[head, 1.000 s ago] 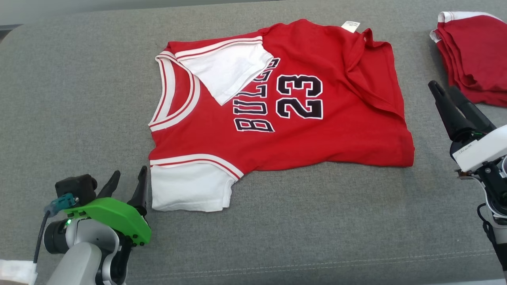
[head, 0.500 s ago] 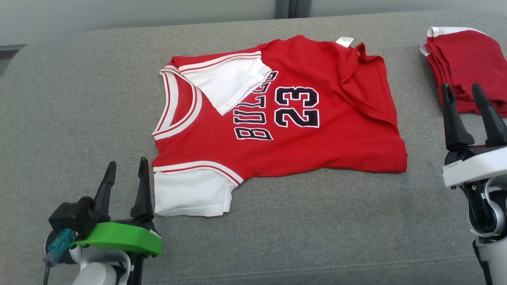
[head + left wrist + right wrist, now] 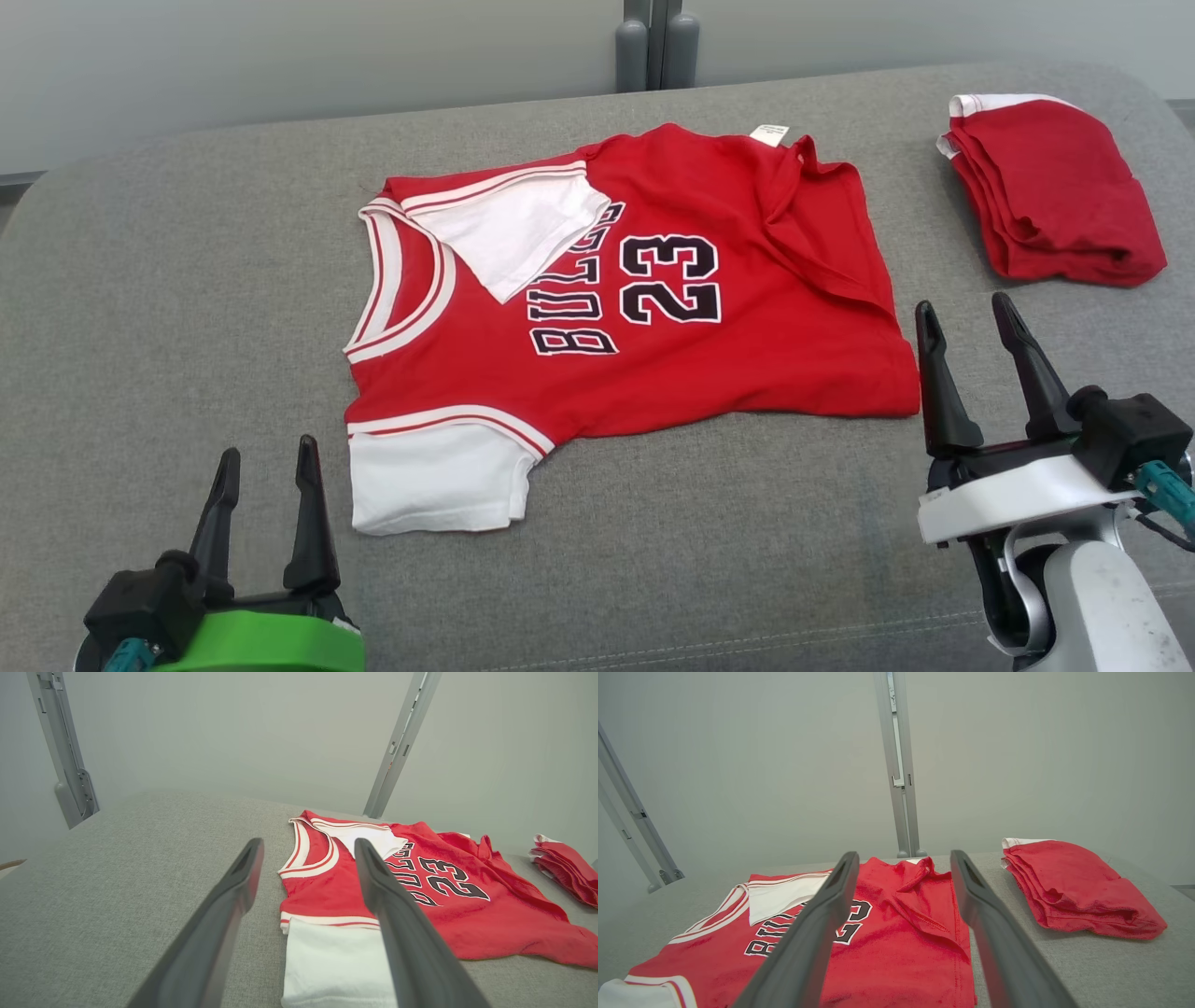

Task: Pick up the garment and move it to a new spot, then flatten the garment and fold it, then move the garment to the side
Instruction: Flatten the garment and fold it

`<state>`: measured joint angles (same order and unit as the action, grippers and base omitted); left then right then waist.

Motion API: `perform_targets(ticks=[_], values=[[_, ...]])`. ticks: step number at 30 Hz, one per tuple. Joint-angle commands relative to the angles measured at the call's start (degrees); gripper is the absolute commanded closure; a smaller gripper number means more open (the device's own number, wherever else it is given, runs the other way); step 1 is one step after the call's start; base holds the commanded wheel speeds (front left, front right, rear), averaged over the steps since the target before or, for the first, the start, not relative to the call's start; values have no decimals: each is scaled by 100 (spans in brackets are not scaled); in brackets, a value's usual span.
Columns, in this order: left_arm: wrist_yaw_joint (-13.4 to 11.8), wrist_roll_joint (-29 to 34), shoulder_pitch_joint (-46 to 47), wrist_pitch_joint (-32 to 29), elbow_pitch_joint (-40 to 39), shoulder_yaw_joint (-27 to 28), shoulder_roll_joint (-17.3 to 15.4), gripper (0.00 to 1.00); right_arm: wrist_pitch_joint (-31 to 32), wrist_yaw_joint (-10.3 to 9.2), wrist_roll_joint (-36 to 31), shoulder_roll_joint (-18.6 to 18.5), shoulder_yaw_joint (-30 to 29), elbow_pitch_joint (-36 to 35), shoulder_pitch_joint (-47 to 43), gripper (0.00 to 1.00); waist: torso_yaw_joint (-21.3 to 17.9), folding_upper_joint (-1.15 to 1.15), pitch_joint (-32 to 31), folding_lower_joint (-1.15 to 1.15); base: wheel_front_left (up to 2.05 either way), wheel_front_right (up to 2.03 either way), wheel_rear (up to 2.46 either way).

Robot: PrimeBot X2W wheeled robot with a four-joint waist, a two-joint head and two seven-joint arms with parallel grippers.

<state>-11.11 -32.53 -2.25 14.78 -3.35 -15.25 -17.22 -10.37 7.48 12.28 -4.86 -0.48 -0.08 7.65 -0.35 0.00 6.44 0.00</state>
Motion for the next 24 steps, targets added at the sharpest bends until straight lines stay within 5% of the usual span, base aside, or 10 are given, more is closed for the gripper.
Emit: perform_targets(ticks=[1, 24], values=[[-31, 41, -150, 44, -39, 33, 2, 0, -63, 2, -85, 23, 35, 69, -92, 0, -3, 0, -47, 0, 0, 0, 0], [378, 357, -986, 42, 74, 511, 356, 0, -419, 2, -314, 190, 286, 687, -742, 0, 19, 0, -721, 0, 0, 0, 0]])
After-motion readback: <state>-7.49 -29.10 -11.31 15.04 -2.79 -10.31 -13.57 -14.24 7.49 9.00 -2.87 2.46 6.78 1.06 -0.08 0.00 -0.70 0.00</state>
